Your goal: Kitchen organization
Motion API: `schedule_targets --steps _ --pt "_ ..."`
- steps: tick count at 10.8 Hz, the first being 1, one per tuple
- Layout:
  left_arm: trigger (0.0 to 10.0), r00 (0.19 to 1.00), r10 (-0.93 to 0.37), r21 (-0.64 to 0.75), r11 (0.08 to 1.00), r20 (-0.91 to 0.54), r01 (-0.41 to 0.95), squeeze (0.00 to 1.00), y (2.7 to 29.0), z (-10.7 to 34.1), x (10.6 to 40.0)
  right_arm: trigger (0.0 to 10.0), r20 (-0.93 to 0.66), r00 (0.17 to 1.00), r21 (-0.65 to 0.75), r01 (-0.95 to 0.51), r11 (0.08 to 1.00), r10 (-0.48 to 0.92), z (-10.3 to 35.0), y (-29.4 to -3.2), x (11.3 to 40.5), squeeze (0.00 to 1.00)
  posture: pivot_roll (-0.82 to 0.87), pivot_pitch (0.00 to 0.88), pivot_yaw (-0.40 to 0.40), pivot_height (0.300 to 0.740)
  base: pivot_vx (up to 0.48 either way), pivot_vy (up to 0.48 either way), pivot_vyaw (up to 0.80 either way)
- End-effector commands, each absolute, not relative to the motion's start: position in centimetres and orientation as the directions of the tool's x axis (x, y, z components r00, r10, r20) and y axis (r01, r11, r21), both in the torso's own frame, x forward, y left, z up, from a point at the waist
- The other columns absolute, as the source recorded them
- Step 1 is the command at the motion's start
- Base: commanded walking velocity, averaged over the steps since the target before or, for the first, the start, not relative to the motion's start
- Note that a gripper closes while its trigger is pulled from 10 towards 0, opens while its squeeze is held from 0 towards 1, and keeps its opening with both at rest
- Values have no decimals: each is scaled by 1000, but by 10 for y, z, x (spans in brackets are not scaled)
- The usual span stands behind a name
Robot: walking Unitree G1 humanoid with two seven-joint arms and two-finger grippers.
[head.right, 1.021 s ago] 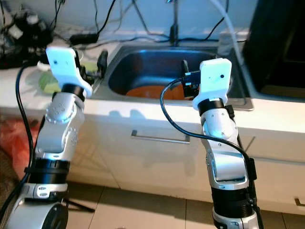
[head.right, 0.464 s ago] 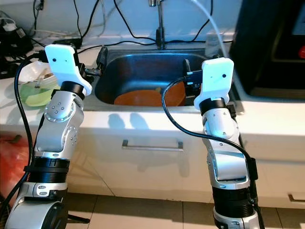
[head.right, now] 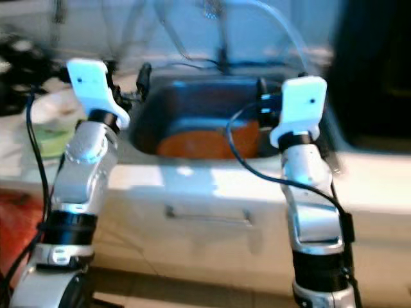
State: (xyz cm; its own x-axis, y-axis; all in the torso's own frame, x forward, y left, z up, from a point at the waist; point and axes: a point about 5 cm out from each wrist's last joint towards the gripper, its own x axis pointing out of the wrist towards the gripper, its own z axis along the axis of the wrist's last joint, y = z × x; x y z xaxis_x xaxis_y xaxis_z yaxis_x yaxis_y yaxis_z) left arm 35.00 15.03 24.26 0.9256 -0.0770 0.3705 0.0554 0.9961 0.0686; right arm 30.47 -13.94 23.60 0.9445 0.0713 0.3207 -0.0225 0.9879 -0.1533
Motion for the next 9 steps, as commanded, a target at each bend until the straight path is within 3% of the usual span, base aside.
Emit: schedule_targets --steps 1,2,9 --pt "10000 928 -67 61 997 366 48 0 152 243 351 10000 333 939 -168 -34 985 89 239 -136 304 0 -105 0 95 740 428 0 0" --pt "10000 930 -65 55 997 361 48 0 153 243 351 10000 332 939 -168 -35 985 90 238 -136 304 0 -104 0 95 740 416 0 0" --pt "10000 946 -46 15 999 322 43 0 154 237 354 10000 327 941 -163 -36 986 88 237 -136 303 0 -104 0 97 740 0 34 0"
